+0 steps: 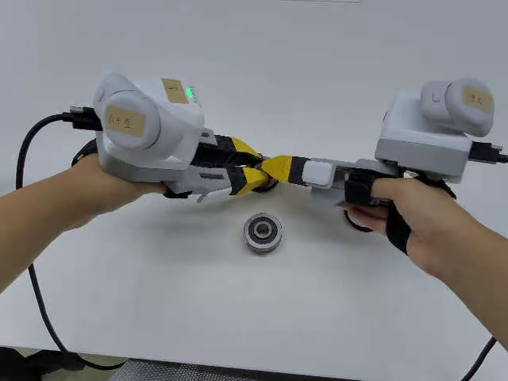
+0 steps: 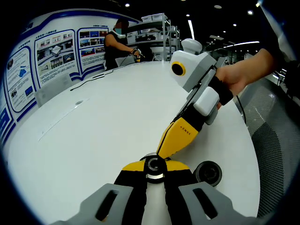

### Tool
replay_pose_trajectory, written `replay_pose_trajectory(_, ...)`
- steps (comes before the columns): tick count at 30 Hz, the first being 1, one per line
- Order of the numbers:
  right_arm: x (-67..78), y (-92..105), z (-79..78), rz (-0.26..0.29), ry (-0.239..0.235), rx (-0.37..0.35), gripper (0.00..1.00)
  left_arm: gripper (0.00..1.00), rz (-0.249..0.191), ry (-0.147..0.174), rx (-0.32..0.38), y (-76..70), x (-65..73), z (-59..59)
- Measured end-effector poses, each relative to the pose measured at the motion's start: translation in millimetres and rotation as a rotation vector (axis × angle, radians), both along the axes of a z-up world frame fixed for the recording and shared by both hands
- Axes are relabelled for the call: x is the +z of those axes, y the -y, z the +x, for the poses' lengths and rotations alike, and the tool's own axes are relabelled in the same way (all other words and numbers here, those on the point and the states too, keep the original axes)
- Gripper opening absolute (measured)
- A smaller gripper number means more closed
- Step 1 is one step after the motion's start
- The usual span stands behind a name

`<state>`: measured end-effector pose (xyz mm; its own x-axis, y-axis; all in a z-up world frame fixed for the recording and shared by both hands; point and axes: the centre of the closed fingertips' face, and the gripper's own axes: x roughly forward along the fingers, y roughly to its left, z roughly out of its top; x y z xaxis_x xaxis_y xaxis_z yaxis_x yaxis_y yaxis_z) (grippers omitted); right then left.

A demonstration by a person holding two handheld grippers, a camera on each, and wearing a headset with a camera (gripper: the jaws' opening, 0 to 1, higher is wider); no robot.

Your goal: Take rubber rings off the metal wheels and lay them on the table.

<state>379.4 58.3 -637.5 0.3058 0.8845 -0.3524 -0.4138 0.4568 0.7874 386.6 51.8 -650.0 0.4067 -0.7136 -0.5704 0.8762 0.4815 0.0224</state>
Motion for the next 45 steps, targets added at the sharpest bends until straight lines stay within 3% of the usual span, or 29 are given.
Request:
replay_pose_trajectory(4,0.0,2.6,0.9,0.003,-0.013,-0.015,0.02,0.13,0.008,0.002,-0.003,0.2,-0.1,0.0)
replay_pose_trajectory(11,-9.2,9.0,3.9,-0.042,-0.052,-0.059,0.02,0.13,0.031,0.009,-0.017,0.7,-0.1,-0.3)
replay_pose_trajectory(20,-6.8,9.8,4.7,-0.024,-0.07,-0.082,0.02,0.14,0.042,0.007,-0.033,1.4,2.1,-1.8)
replay_pose_trajectory(24,-5.6,7.7,5.0,-0.011,-0.079,-0.085,0.02,0.19,0.049,0.004,-0.035,1.5,4.5,-4.1)
replay_pose_trajectory(30,-0.5,3.7,4.7,0.016,-0.097,-0.083,0.02,0.22,0.034,0.023,-0.007,-5.6,13.9,-3.2)
replay_pose_trajectory(36,18.3,-4.0,0.6,0.087,-0.091,-0.046,0.02,0.23,-0.001,0.029,0.048,-18.2,26.9,-3.0)
replay_pose_trajectory(40,24.0,5.8,4.4,0.078,-0.078,-0.062,0.02,0.23,-0.038,0.036,0.114,-29.9,35.7,2.7)
replay_pose_trajectory(45,28.3,27.7,8.4,0.076,-0.08,-0.107,0.02,0.29,-0.056,0.07,0.158,-35.5,45.7,9.5)
